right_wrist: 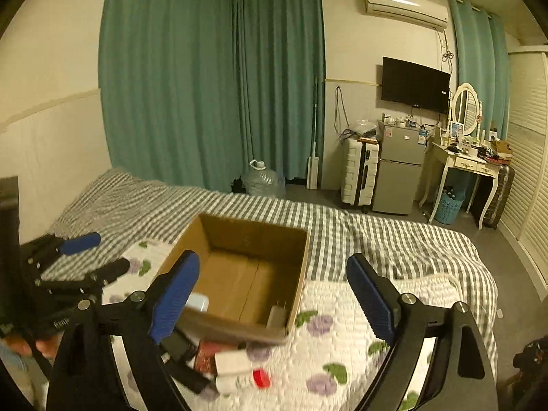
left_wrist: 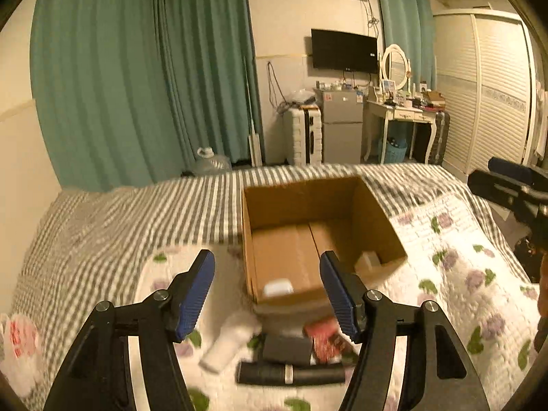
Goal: Organize rigid objects
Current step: 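Grasp the black charger with the left tool while the right grasps the white label pad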
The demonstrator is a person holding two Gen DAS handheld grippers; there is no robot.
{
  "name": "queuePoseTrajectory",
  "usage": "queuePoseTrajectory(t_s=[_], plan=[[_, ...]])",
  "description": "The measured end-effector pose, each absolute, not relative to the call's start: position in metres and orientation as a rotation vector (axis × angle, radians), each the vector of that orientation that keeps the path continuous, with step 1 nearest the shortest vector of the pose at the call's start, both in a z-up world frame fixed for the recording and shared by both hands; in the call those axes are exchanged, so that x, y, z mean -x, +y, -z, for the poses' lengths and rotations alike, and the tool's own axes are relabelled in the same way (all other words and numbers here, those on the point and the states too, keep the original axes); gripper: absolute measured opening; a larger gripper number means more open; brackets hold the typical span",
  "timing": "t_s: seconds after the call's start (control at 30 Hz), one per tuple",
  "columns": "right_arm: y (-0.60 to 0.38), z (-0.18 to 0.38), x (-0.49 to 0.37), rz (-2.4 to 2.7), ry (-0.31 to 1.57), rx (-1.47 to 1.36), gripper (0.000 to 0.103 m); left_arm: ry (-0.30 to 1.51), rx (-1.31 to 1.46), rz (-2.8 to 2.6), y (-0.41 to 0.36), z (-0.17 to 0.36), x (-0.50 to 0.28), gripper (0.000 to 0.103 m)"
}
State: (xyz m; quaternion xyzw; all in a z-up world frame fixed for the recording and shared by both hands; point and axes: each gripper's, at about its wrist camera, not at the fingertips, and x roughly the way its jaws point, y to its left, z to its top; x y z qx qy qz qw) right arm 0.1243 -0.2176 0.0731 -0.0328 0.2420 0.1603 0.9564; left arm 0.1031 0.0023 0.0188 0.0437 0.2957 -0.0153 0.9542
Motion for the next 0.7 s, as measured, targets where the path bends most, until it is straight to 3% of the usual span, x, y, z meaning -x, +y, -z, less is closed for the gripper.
queuePoseTrajectory(t_s=[0.53,0.7], plan=[[-0.185,0.104,-0.152,-0.387,0.829,0.128,0.089,0.840,-0.068,0.064,0.000,0.129,-0.122,0.067],[-0.185,0.116,-0.153,-0.395,0.865,0.148,0.089,0.891,-0.086,0.087,-0.007,0.146,-0.131,0.067]])
